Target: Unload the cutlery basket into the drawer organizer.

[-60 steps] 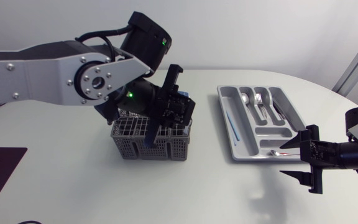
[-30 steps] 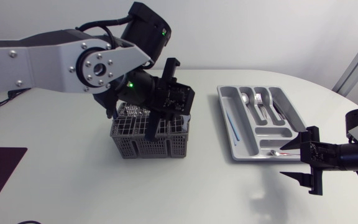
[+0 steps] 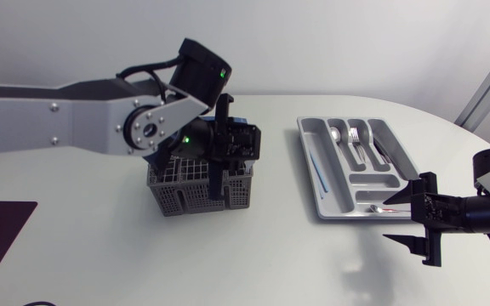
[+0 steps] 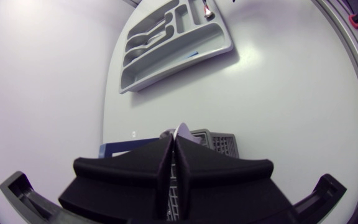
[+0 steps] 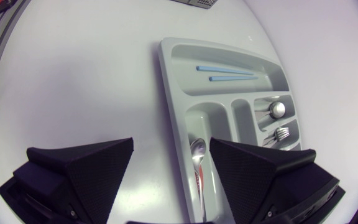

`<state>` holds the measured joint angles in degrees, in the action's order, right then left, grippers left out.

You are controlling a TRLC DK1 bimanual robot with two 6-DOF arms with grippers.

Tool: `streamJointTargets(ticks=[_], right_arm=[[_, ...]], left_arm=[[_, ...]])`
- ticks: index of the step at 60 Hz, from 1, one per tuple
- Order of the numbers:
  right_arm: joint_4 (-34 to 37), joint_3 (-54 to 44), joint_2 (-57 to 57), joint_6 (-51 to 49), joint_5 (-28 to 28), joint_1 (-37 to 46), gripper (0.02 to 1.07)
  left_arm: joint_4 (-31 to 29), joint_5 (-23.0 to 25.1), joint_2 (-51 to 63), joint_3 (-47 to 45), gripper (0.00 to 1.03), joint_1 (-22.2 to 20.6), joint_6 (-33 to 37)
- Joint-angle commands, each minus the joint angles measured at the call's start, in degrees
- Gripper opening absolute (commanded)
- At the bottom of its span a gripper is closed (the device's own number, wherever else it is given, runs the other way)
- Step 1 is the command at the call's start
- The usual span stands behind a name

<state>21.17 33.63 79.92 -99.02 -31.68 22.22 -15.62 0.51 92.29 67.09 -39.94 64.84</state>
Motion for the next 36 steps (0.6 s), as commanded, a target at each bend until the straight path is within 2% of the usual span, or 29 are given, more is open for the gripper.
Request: streamJointTargets(ticks=[1, 4, 8, 26, 36], right_arm=[[-0.2, -1.6, 0.4, -0.6, -0.4, -0.1, 0.91], [-0.2, -1.8, 0.5, -0.6, -0.4, -0.2, 0.91], [-0.2, -1.6, 0.8, -0.5, -0.5, -0.3, 0.91], [-0.7, -1.3, 2.3, 0.0, -0.5, -0.9, 0.91], [-1.3, -1.1, 3.1, 0.0, -0.5, -0.8, 0.91]], left_arm=[[6.4, -0.4, -2.4, -7.3, 0.03, -0.7, 4.5], [10.2, -0.2, -4.0, -10.0, 0.03, -0.7, 7.9], [10.1, 1.9, -4.8, -10.4, 0.03, -0.7, 10.8], [0.4, 6.4, -3.7, -1.4, 0.03, 0.0, 16.9], [-2.7, 8.3, -2.9, 2.9, 0.03, 0.7, 18.0]])
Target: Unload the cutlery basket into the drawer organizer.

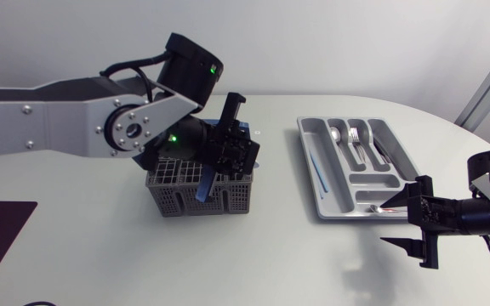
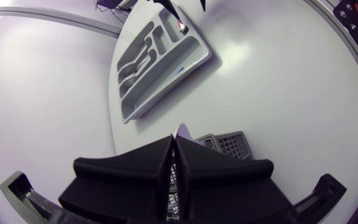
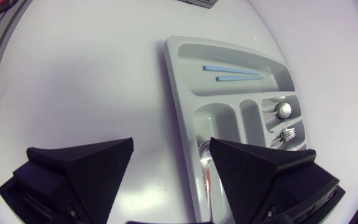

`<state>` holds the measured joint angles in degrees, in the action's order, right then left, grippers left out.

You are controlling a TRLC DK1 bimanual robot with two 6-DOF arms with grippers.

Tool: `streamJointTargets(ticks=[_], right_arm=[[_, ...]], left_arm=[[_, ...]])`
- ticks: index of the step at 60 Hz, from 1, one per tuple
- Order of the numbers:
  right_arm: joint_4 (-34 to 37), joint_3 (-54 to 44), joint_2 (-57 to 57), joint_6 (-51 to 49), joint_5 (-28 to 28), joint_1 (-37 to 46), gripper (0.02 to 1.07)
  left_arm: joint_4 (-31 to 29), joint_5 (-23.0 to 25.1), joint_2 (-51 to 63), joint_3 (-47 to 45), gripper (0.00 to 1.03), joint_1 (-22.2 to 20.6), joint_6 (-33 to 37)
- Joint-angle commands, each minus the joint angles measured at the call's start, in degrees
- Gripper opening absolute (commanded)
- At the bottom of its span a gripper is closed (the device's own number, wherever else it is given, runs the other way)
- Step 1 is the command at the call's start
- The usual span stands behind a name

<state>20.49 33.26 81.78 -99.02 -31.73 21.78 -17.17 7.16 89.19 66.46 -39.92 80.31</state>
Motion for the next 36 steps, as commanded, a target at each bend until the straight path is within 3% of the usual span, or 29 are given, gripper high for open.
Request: streamJointTargets(ticks=[1, 11, 23, 36], right_arm=[[-0.6, -0.6, 1.3, 0.0, -0.4, -0.3, 0.91], [-0.6, -0.2, 1.9, 0.5, -0.4, -0.6, 0.91], [-0.6, 0.1, 2.5, 1.2, -0.7, -1.3, 0.91], [-0.6, 0.6, 3.4, 1.3, -1.1, -1.3, 0.91]], left_arm=[[-1.5, 2.0, 0.3, 3.9, 0.03, 0.8, 2.7], [-1.4, 4.4, 0.3, 4.6, 0.03, 2.2, 4.9], [-1.6, 10.6, -0.8, 4.6, 0.03, 4.7, 4.0], [2.1, 15.0, -0.6, 1.1, 0.03, 6.7, 6.3]])
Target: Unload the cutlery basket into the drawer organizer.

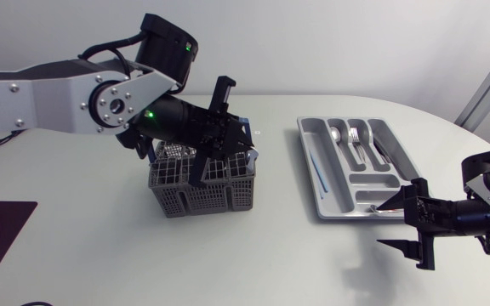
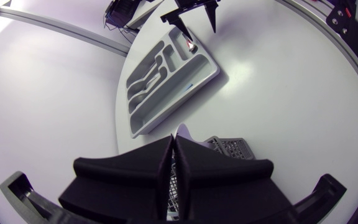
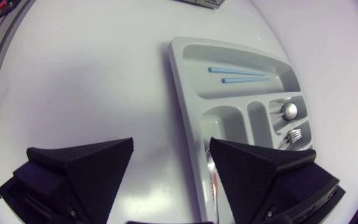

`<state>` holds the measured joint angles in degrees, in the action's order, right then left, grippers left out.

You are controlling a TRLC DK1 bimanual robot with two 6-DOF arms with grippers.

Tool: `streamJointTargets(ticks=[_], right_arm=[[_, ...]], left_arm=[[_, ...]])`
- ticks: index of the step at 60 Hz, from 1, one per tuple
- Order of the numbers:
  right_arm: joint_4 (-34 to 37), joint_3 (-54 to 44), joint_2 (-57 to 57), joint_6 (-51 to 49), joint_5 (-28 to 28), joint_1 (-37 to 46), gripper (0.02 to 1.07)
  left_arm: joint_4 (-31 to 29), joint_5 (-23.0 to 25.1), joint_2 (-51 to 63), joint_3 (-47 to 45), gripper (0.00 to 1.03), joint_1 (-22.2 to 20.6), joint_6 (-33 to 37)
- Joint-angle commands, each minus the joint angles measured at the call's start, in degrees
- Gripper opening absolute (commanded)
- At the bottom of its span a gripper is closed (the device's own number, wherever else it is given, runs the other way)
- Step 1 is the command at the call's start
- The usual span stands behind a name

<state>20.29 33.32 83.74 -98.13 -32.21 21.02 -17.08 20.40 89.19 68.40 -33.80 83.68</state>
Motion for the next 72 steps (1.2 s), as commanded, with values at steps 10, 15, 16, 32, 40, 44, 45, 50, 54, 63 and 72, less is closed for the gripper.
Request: streamJointTargets(ticks=[10, 15, 16, 32, 40, 44, 45, 50, 54, 63, 72], right_arm=[[-0.4, 0.6, 2.0, 0.5, -0.8, -0.4, 0.91], [-0.4, 0.8, 2.0, 0.7, -0.8, -0.5, 0.91], [-0.4, 0.8, 2.0, 0.7, -0.8, -0.5, 0.91], [0.3, 2.3, 1.2, 2.0, -2.0, -0.6, 0.91], [0.5, 2.9, -0.6, 4.7, -3.6, -1.3, 0.91], [0.8, 3.5, -2.8, 8.4, -5.1, -2.8, 0.91], [1.1, 3.6, -3.5, 9.1, -5.5, -3.3, 0.91], [1.2, 3.4, -6.7, 13.1, -6.4, -6.8, 0.91], [1.2, 3.2, -9.3, 17.4, -6.4, -10.9, 0.90], [-3.1, 2.7, -12.0, 26.6, -6.3, -19.5, 0.70], [-12.2, 2.1, -10.1, 36.9, -6.4, -25.5, 0.29]], left_arm=[[2.5, 3.3, -1.1, -1.1, 0.03, 0.5, 4.0], [2.5, 4.6, -1.6, -0.9, 0.03, 0.6, 4.0], [2.5, 5.0, -1.6, -1.0, 0.03, 0.6, 4.0], [2.2, 7.4, -2.1, -0.1, 0.03, 1.8, 3.6], [2.2, 8.2, -3.1, -2.2, 0.03, 2.7, 3.9], [2.9, 8.2, -3.6, -3.5, 0.03, 2.9, 3.9], [3.3, 8.2, -3.8, -4.1, 0.03, 2.9, 3.8], [5.5, 8.2, -4.0, -5.9, 0.03, 2.9, 3.2], [7.6, 8.2, -3.9, -7.4, 0.03, 2.9, 2.6], [13.2, 8.2, -1.3, -8.5, 0.03, 3.2, -2.2], [19.1, 7.9, 1.6, -8.7, 0.03, 3.0, -8.6]])
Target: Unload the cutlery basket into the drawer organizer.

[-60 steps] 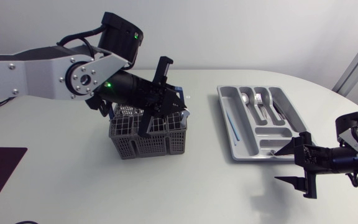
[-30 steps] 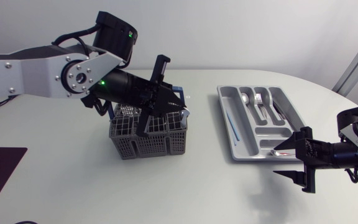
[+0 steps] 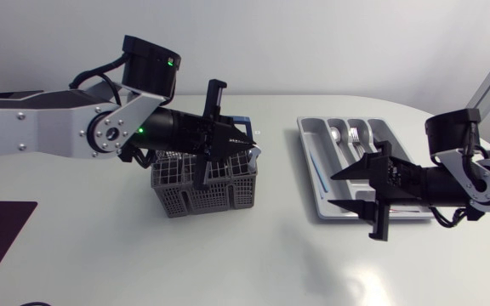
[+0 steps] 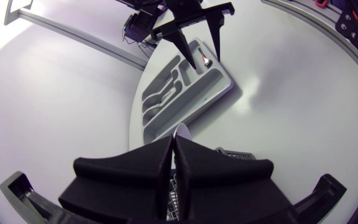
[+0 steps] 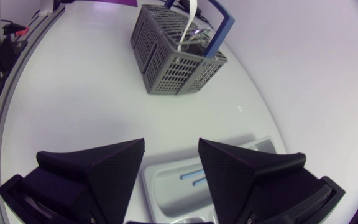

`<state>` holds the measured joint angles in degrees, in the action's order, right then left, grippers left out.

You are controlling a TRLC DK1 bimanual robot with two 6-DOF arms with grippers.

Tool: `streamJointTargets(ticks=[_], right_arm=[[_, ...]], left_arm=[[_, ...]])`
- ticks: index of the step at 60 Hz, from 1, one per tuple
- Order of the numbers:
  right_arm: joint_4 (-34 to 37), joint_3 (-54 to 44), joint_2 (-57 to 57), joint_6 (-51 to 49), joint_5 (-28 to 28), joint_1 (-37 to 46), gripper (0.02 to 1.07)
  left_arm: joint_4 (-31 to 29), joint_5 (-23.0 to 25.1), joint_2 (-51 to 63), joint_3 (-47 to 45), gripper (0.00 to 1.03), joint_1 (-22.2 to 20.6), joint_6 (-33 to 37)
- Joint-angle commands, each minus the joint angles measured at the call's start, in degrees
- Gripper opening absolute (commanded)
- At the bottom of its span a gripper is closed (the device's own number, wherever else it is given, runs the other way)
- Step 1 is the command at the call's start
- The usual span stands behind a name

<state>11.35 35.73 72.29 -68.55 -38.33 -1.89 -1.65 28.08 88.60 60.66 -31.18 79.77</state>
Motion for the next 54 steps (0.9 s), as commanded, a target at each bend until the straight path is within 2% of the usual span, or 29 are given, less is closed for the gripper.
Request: streamJointTargets(ticks=[1, 6, 13, 23, 39, 54], right_arm=[[-4.1, -0.4, 1.8, 8.1, -0.3, -3.2, 0.25], [-9.1, -0.5, 4.0, 12.1, 0.6, -6.0, 0.10], [-13.4, -0.1, 6.1, 16.3, 0.7, -8.5, 0.10], [-23.7, 0.3, 9.7, 24.1, 1.0, -11.7, 0.08], [-31.0, 3.3, 16.1, 30.6, 2.6, -15.7, 0.08], [-34.5, 6.6, 19.6, 34.3, 3.6, -18.4, 0.08]], left_arm=[[4.1, 0.0, 2.4, -1.0, 0.03, 0.3, -5.8], [4.4, -2.5, 3.2, -0.9, 0.03, -0.3, -8.4], [5.6, -2.6, 2.8, -2.1, 0.03, 0.0, -10.3], [8.2, -2.6, 2.5, -4.8, 0.03, 0.4, -10.5], [8.7, -2.6, 3.0, -5.4, 0.03, 0.0, -11.5], [8.8, -2.7, 2.5, -6.2, 0.03, 0.0, -13.7]])
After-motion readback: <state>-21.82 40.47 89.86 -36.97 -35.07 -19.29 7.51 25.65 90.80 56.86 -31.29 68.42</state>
